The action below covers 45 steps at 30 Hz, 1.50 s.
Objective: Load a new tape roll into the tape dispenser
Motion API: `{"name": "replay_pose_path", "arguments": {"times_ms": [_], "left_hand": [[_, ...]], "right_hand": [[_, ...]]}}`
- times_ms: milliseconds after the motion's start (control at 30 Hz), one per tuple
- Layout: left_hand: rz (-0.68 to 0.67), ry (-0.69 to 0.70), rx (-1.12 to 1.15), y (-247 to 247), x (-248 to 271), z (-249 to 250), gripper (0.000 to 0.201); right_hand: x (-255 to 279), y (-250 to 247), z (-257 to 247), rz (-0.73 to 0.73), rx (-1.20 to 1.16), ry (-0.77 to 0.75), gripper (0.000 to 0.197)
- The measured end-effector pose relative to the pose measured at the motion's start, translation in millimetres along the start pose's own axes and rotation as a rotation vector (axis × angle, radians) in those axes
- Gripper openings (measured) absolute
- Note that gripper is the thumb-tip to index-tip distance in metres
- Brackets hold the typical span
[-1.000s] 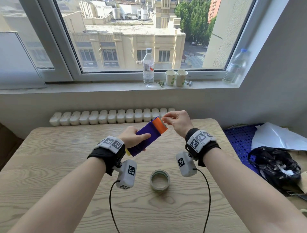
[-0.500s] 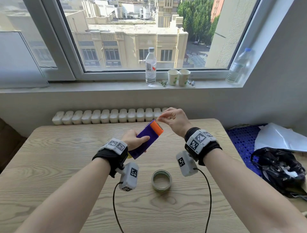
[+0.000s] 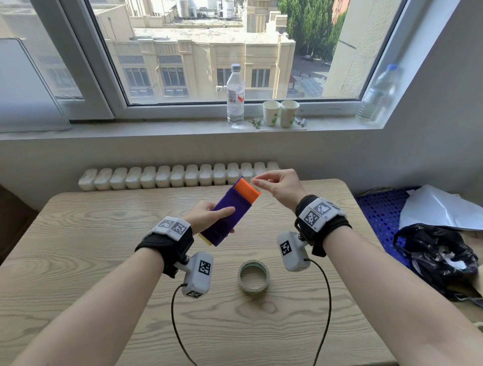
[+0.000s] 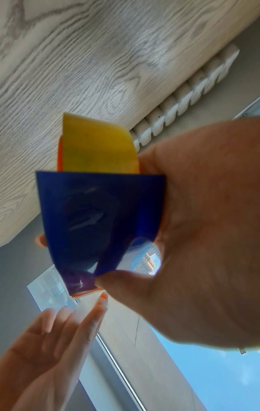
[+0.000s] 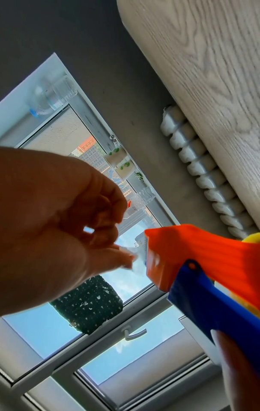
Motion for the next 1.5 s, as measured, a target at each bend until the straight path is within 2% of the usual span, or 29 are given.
{"name": "replay_pose_path", "arguments": {"times_ms": [200, 300, 400, 600, 667, 733, 833, 900, 967, 1267, 1500], "left_hand": [[0.05, -0.026, -0.179, -2, -5, -8, 0.022], [0.104, -0.05, -0.257, -3, -18, -21, 0.033], [0.138, -0.079, -0.36, 2, -26, -36, 0.017], [0.186, -0.207, -0.572, 14, -52, -99, 0.034], [0.194, -0.233, -0.643, 19, -58, -118, 0.033], [0.179, -0.258, -0.671, 24, -62, -134, 0.024], [0.15, -0.295, -0.693, 30, -69, -155, 0.024], [0.149, -0.324, -0.711, 33, -72, -165, 0.031], [0.163, -0.354, -0.734, 34, -76, -173, 0.041], [0.231, -0.408, -0.876, 40, -86, -188, 0.048], [0.135, -0.444, -0.899, 42, -88, -196, 0.048]], "right_hand": [[8, 7, 19, -0.045, -0.071, 0.088, 0.016], [13, 12, 30, -0.073, -0.044, 0.115, 0.016], [21, 17, 46, -0.081, -0.034, 0.158, 0.016], [50, 36, 92, -0.116, 0.012, 0.255, 0.014], [62, 43, 109, -0.134, 0.034, 0.306, 0.013], [73, 51, 125, -0.157, 0.059, 0.347, 0.011], [88, 61, 144, -0.186, 0.094, 0.388, 0.013], [96, 66, 154, -0.197, 0.112, 0.411, 0.015], [101, 69, 160, -0.207, 0.126, 0.422, 0.008], [117, 68, 178, -0.179, 0.202, 0.454, 0.008], [121, 60, 188, -0.162, 0.282, 0.497, 0.011]]}}
Point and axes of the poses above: each hand's wrist, its own x-axis away from the middle knuckle, its own y-axis out of the palm, z = x × y, the point moved 9 cm from there along -x, towards the middle knuckle, and after that the axes turned 12 degrees about -y, right-handed, at the moved point
